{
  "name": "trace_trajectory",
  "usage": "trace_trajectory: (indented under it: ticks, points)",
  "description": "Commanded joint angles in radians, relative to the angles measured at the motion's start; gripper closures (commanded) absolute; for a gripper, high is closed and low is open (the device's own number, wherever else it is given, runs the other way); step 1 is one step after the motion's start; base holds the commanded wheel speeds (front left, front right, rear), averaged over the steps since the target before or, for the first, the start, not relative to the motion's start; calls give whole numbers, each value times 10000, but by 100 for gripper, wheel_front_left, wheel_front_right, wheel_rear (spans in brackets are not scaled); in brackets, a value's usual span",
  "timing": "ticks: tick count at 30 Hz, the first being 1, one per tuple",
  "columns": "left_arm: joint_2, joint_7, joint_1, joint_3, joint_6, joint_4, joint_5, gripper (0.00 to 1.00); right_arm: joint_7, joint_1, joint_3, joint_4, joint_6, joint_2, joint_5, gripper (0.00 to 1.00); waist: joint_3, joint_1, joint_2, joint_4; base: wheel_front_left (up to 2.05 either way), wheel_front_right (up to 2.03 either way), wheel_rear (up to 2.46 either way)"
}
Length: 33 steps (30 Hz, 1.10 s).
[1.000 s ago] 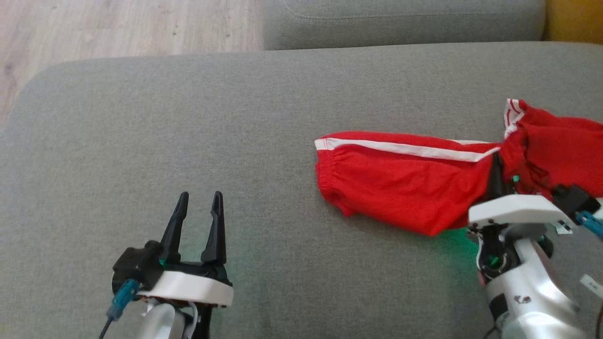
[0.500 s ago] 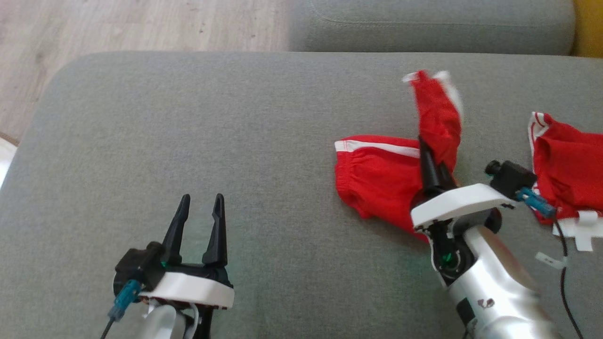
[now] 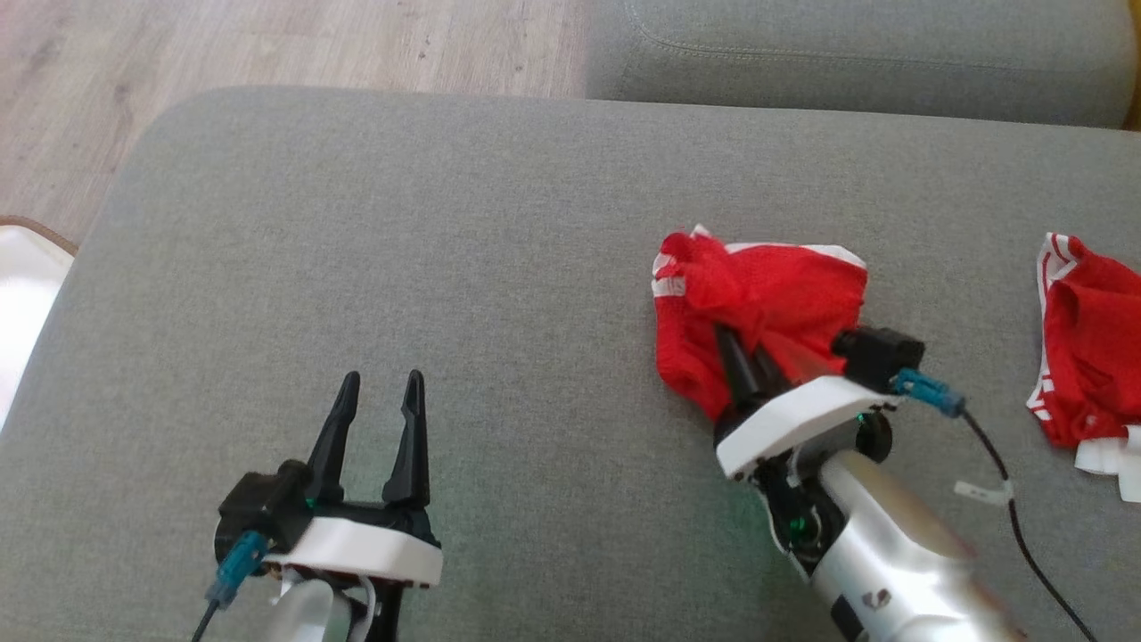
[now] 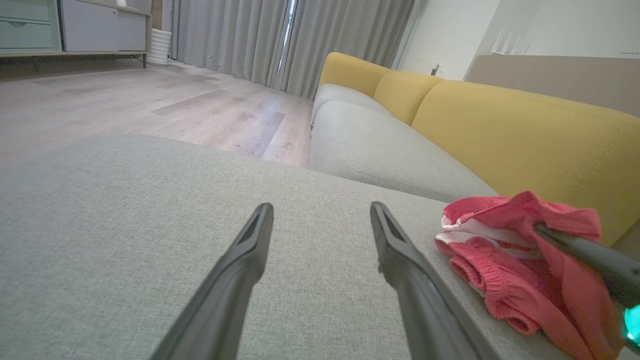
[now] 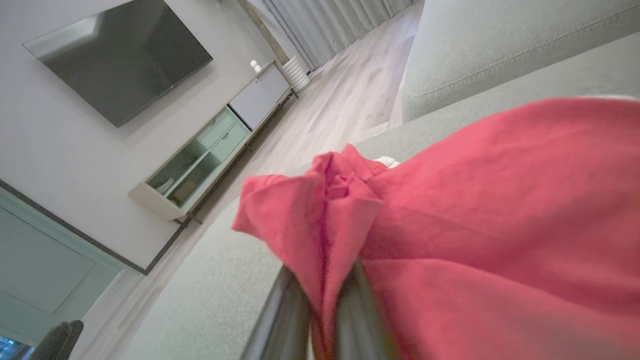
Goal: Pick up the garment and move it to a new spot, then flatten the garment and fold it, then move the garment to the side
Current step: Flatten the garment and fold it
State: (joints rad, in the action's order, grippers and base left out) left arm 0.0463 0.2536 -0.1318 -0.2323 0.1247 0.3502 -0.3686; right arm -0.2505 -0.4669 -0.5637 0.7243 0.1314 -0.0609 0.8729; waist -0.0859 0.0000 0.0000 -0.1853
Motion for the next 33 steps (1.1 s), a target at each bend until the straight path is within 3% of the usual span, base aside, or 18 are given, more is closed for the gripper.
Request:
trace_trajectory:
  ticks: [1, 7, 9, 19, 23, 29, 33]
  points:
    - [39, 82, -222, 282, 50, -261, 50, 0, -82, -349, -263, -188, -7, 107, 40, 100, 12, 0, 0, -6, 0, 0, 0]
    - [39, 82, -198, 304, 44, -285, 30, 0, 200, -382, -1098, 439, -7, 107, -80, 100, 58, 0, 0, -4, 0, 0, 0]
    - [39, 82, -166, 336, 25, -310, 8, 0, 381, -431, -1696, 647, -7, 107, -361, 0, 75, 0, 0, 49, 0, 0, 0]
    - [39, 82, -118, 473, -29, -365, 14, 0, 1559, -302, -3905, 759, -7, -139, -933, 0, 193, 0, 0, 594, 0, 0, 0]
    - [39, 82, -134, 575, -31, -430, 37, 0, 1607, -248, -4245, 258, -7, -508, -741, 0, 237, 0, 0, 946, 0, 0, 0]
    - [39, 82, -180, 739, -16, -689, 47, 0, 616, -358, -3289, -451, -7, -1269, -617, 0, 268, 0, 0, 1517, 0, 0, 0]
    - [39, 82, -266, 838, -5, -1110, 35, 0, 16, -360, -1758, -789, -7, -1746, -1223, 0, 263, 0, 0, 1847, 0, 0, 0]
